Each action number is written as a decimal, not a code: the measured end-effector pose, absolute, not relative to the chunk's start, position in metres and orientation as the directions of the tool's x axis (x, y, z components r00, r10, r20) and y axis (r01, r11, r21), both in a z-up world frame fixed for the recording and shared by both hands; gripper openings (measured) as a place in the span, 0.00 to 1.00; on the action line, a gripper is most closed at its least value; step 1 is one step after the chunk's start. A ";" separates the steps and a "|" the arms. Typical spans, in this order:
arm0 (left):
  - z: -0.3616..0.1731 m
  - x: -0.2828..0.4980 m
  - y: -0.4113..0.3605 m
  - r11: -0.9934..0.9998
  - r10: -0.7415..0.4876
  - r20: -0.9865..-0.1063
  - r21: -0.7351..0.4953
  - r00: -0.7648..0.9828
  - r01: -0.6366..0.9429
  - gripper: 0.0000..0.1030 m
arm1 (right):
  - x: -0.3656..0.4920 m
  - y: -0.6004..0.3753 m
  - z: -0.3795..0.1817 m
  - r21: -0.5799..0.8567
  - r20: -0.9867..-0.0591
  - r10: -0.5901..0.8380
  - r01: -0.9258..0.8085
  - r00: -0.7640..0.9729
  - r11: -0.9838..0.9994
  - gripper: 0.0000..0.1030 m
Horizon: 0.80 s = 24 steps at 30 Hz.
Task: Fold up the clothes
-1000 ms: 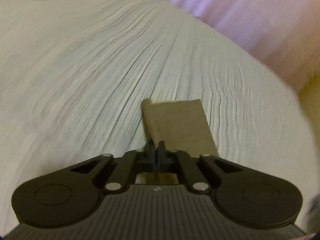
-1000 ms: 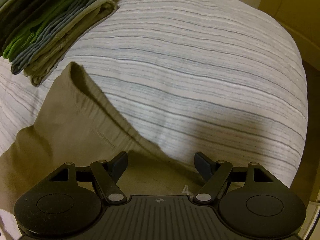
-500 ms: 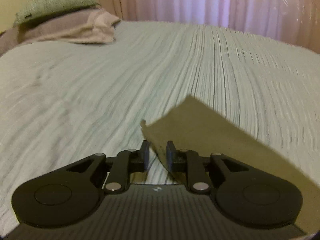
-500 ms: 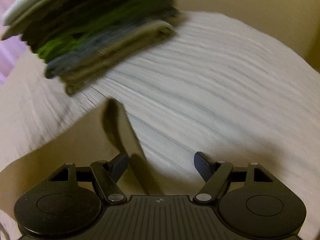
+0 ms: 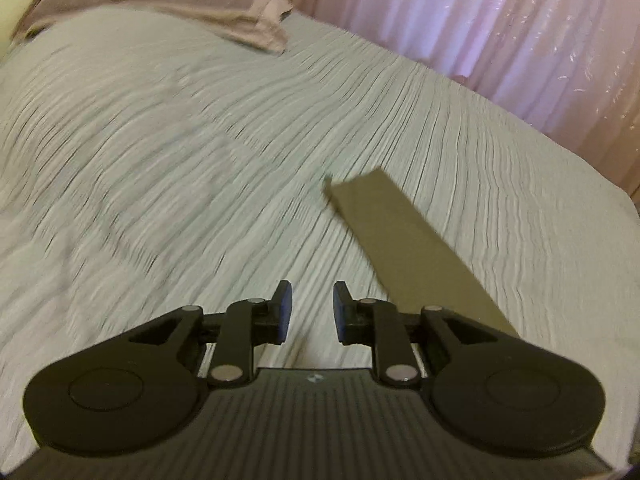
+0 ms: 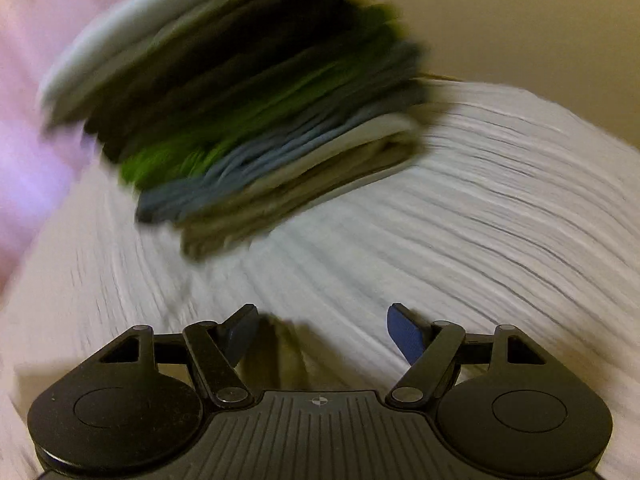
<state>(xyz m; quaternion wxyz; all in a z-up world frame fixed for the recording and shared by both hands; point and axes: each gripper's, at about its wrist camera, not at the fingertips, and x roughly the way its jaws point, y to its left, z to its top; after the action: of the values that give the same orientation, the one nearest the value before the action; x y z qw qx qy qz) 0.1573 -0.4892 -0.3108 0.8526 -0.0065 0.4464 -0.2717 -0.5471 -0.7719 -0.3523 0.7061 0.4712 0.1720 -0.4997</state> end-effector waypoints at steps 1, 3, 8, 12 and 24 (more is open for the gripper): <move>-0.310 0.152 -0.481 0.855 -0.471 -0.766 -0.275 0.438 0.440 0.16 | -0.554 -0.769 -0.351 0.547 -0.693 -0.536 0.836 0.482 0.045 0.55; -0.307 0.139 -0.468 0.847 -0.496 -0.769 -0.327 0.404 0.419 0.17 | -0.551 -0.765 -0.347 0.601 -0.663 -0.469 0.789 0.583 0.132 0.55; -0.301 0.113 -0.469 0.811 -0.548 -0.762 -0.384 0.344 0.442 0.17 | -0.515 -0.773 -0.361 0.569 -0.692 -0.316 0.759 0.650 0.316 0.46; -0.292 0.096 -0.472 0.791 -0.570 -0.752 -0.392 0.332 0.470 0.17 | -0.509 -0.789 -0.377 0.590 -0.662 -0.313 0.732 0.681 0.341 0.01; -0.263 0.046 -0.433 0.801 -0.560 -0.757 -0.389 0.337 0.456 0.17 | -0.558 -0.789 -0.373 0.590 -0.692 -0.408 0.793 0.595 0.156 0.75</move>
<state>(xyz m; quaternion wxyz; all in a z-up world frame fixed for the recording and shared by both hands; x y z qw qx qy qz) 0.0455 -0.4335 -0.2631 0.8159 -0.0534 0.4843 -0.3112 -0.5581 -0.7894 -0.3727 0.7360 0.5059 0.1901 -0.4077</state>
